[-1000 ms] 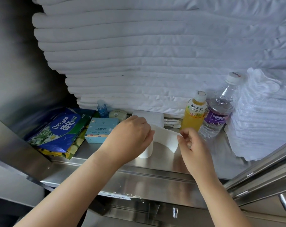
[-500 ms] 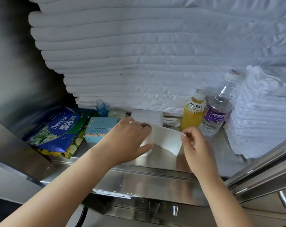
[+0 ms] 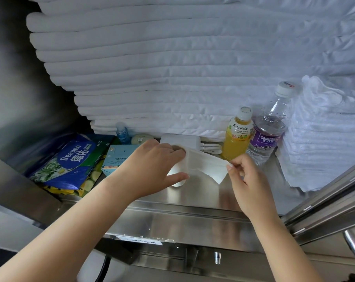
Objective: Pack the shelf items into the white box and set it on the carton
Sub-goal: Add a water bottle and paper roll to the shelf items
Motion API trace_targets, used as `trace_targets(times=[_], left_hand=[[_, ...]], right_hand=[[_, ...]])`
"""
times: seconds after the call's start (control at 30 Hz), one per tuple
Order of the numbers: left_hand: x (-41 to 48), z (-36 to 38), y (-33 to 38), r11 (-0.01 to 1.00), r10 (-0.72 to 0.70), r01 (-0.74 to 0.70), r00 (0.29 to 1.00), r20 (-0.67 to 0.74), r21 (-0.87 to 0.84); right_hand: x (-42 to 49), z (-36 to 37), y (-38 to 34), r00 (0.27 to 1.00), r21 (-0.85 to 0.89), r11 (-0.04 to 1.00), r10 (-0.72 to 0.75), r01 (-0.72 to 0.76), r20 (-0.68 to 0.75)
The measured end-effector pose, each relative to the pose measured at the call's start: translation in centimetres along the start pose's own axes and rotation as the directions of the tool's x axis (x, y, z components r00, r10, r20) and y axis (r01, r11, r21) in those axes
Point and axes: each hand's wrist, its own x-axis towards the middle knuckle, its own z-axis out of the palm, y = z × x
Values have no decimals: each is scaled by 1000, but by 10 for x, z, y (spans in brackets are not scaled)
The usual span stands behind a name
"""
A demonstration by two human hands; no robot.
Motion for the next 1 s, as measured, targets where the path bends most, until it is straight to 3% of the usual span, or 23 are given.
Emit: trace_targets(times=[0.23, 0.4, 0.53, 1.0], left_hand=[[-3, 1, -3, 999, 4, -3, 1000, 16, -38], [-2, -1, 0, 997, -24, 26, 999, 31, -68], [0, -2, 0, 997, -34, 35, 999, 18, -73], [9, 3, 2, 994, -90, 93, 994, 62, -52]], right_hand=[[1, -1, 2, 1000, 3, 1000, 2, -2, -7], [-1, 3, -1, 999, 146, 989, 15, -10, -33], [-7, 11, -7, 999, 146, 988, -41, 45, -35], [-23, 28, -12, 966, 243, 952, -221, 184, 135]])
